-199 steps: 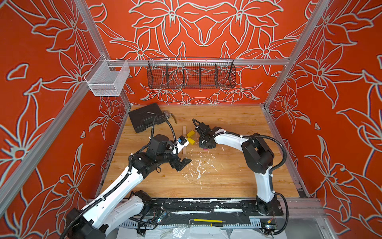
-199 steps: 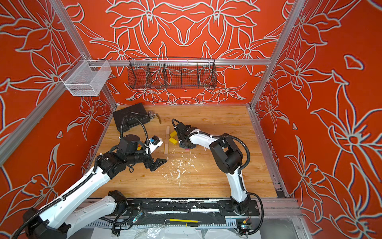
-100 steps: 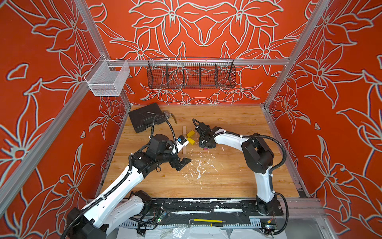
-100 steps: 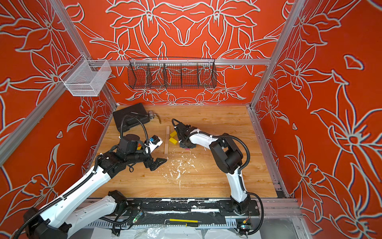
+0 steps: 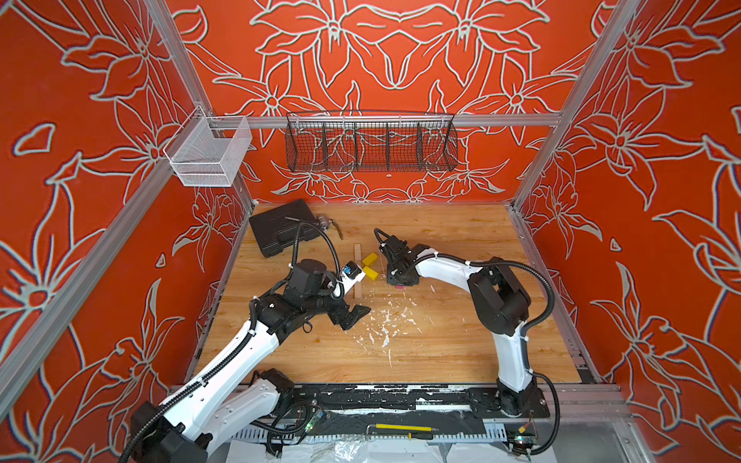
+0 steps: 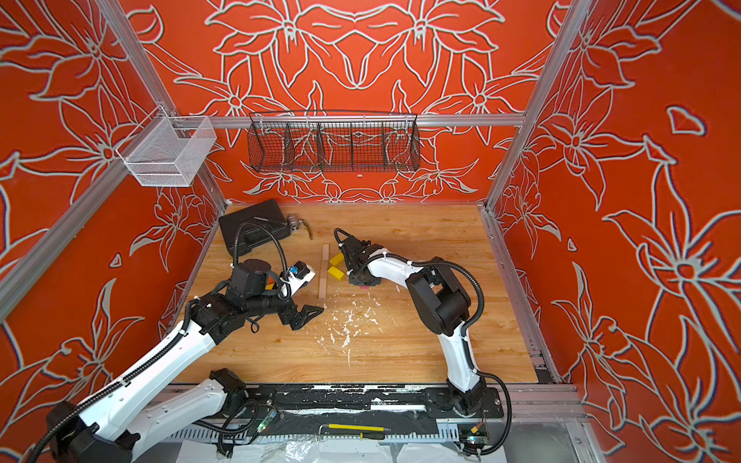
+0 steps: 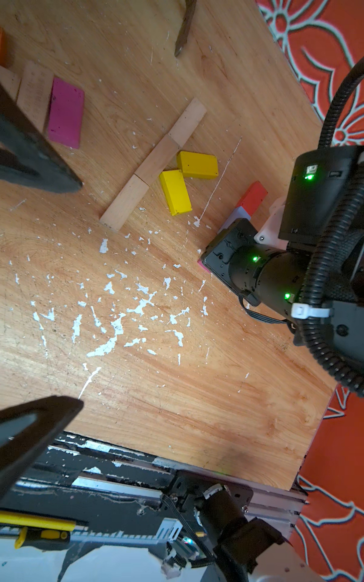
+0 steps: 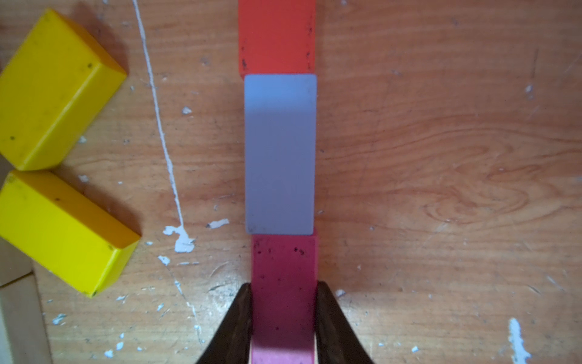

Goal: Assemble the letter k with building blocks
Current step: Assemble the building block at the center of the board.

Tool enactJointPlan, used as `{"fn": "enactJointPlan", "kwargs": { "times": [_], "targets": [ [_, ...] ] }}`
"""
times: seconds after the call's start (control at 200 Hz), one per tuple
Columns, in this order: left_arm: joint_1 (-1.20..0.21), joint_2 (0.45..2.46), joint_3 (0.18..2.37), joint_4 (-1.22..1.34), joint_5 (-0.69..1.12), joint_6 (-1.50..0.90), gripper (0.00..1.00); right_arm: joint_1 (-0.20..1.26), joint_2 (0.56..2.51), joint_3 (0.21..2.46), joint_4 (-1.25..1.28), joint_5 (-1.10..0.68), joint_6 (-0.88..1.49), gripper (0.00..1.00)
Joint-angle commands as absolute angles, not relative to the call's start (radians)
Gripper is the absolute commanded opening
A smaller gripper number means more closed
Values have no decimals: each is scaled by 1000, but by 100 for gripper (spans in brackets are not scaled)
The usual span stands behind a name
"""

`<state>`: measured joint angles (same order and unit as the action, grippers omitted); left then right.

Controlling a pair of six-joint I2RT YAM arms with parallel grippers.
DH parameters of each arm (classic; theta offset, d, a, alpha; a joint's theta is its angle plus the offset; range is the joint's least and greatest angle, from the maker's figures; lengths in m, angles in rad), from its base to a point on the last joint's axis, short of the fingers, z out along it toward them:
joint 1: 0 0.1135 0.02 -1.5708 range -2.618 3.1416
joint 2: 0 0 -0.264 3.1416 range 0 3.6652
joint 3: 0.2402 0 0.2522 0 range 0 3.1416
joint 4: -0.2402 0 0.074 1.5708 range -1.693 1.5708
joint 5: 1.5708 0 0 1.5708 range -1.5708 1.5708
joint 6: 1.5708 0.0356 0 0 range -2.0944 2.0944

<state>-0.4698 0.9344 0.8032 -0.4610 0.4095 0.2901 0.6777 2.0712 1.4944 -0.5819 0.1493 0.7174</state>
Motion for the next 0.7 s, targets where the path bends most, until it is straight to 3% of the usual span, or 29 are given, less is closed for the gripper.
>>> {"fn": "enactJointPlan", "kwargs": {
  "times": [0.0,0.16,0.696],
  "targets": [
    [-460,942,813,-449,431,290,98,670,2107,1514,-598,166,729,34],
    [-458,941,813,-449,433,290,98,671,2106,1513,-604,162,730,40],
    [-447,940,816,-448,431,282,98,670,2020,1498,-591,162,730,47]
  ]
}}
